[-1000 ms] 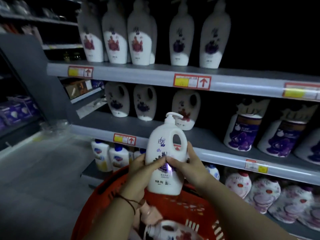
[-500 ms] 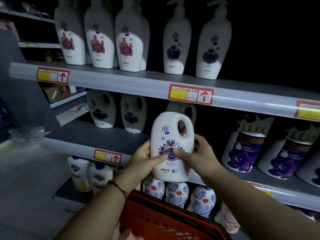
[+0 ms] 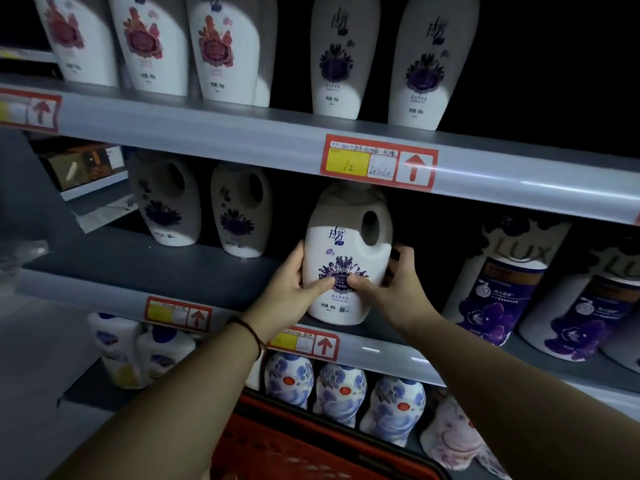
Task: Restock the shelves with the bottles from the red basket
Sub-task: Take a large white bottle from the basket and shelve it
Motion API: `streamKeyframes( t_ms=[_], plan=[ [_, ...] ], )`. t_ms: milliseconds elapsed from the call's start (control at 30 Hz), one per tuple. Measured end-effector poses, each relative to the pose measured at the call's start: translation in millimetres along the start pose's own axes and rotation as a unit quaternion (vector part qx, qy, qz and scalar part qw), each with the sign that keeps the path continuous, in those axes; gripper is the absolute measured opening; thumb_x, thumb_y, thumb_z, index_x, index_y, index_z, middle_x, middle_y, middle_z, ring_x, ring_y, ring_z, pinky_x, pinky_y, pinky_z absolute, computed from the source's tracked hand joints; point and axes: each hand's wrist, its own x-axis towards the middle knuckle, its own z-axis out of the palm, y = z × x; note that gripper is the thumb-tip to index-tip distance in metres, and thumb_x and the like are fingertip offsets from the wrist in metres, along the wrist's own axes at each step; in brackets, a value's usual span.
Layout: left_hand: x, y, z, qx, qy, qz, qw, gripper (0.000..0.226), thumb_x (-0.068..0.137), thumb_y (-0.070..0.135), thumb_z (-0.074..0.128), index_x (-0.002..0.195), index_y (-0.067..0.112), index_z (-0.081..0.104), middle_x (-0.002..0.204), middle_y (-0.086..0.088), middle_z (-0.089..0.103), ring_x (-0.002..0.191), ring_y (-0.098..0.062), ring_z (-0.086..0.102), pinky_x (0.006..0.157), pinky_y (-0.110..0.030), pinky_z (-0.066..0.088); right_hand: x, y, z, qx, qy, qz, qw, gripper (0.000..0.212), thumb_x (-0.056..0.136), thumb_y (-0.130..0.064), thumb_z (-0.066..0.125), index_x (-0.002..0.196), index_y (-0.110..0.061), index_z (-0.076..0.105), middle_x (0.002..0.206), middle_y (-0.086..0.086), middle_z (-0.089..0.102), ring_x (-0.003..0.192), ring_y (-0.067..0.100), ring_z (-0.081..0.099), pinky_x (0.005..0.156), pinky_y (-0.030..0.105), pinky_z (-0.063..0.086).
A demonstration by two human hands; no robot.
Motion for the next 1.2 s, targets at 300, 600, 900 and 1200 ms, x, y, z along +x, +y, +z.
streamKeyframes(
  t_ms=[300, 600, 900, 1200],
  plan=[
    [9.3, -17.8, -10.0, 0.071, -0.008, -0.042, 0.997, 0.058, 0.082, 0.010, 0.069, 0.128, 0.031, 0.040, 0.123, 0.013, 0.059, 0.103, 0.011, 0.060, 0.083, -0.011, 0.051, 1.1, 18.4, 1.8, -0.116, -0.008, 0.051, 0.992, 0.074, 0.064, -0.026, 0.087, 0.124, -0.019, 0.043, 0.115, -0.003, 0.064, 0.102, 0.009, 0.062, 0.089, 0.033, 0.054],
    [-0.5, 8.9, -11.2, 0.309, -0.004, -0.072, 0.948, 0.065, 0.079, 0.032, 0.073, 0.133, 0.014, 0.042, 0.136, -0.003, 0.054, 0.125, -0.020, 0.051, 0.104, -0.036, 0.044, -10.4, 8.2, 10.9, -0.228, 0.005, 0.119, 0.966, 0.071, 0.070, -0.029, 0.084, 0.124, -0.009, 0.041, 0.124, 0.009, 0.061, 0.112, 0.026, 0.059, 0.094, 0.036, 0.049],
    [-167.4, 10.1, -44.6, 0.663, -0.017, 0.010, 0.749, 0.034, 0.080, 0.044, 0.058, 0.104, 0.020, 0.062, 0.106, -0.003, 0.063, 0.104, -0.028, 0.059, 0.081, -0.035, 0.048, -135.7, 6.3, 40.3, -0.536, -0.122, -0.097, 0.830, 0.046, 0.083, -0.016, 0.060, 0.125, 0.000, 0.049, 0.126, 0.023, 0.046, 0.115, 0.040, 0.042, 0.096, 0.043, 0.034],
    [-290.0, -70.7, -81.4, 0.614, -0.233, -0.328, 0.679, 0.042, 0.096, 0.038, 0.044, 0.123, 0.011, 0.058, 0.125, -0.016, 0.062, 0.114, -0.029, 0.058, 0.094, -0.034, 0.044, -222.3, 88.3, 110.8, -0.623, -0.446, 0.001, 0.642, 0.051, 0.088, -0.030, 0.058, 0.133, -0.011, 0.044, 0.140, 0.013, 0.047, 0.126, 0.034, 0.047, 0.097, 0.044, 0.048]
  ],
)
